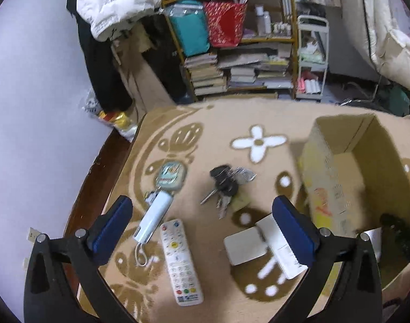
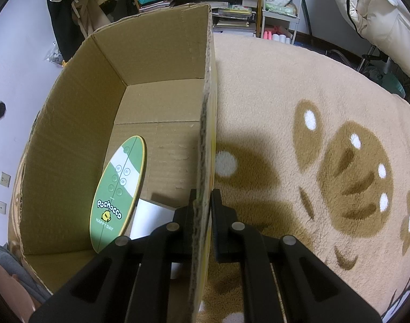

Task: Organize rigid objects
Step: 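Move the left tool back over the remaining table items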

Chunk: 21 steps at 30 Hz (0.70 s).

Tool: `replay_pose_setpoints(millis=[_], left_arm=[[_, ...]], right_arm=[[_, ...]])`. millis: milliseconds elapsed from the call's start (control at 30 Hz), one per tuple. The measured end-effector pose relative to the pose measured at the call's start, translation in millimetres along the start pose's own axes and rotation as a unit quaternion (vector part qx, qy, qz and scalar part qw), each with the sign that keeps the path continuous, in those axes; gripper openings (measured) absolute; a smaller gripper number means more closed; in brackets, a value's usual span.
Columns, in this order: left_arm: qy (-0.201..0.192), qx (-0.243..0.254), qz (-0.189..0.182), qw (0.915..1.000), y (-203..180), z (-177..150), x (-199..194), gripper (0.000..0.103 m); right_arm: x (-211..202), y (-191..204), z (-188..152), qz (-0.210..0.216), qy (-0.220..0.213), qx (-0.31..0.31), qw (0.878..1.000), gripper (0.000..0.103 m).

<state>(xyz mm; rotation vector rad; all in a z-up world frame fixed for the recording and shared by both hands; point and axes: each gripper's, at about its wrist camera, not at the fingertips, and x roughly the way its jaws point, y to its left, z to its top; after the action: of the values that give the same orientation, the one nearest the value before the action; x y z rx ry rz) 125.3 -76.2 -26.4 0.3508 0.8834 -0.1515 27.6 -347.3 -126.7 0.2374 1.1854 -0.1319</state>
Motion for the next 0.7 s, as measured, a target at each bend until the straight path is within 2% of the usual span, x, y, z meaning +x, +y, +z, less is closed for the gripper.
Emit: replay_pose_setpoints(millis=[133,233,367,433,567,700], left_arm=[[0.020,-0.020,-0.012,0.9995,11,-12,15,0.103],[0.025,-0.029,0.002,0.9993,18,-23,29,0.103],[0.030,-0.028,0.038,0.9984,25,-41,49,0.103],[0.047,-0.035,0.036,0.9976,29,-48,61,0.103],[0.068,-0.074,0.030,0.9945,45,-61,81,0.103],[0.097,-0.123,0.039,0.9869,63,-76,101,0.103]], right_arm=[[1,0,0,0.001,0.000,0.003,1.000,0.009],[1,-1,0,0.001,0.000,0.002,1.000,0.009],[1,0,0,-0.002,0.000,0.000,1.000,0.009],[1,0,0,-0.001,0.000,0.000,1.000,0.009],[1,0,0,-0.003,0.000,-0.001,1.000,0.009],[1,1,-1,-0.004,-0.001,-0.001,1.000,0.009]])
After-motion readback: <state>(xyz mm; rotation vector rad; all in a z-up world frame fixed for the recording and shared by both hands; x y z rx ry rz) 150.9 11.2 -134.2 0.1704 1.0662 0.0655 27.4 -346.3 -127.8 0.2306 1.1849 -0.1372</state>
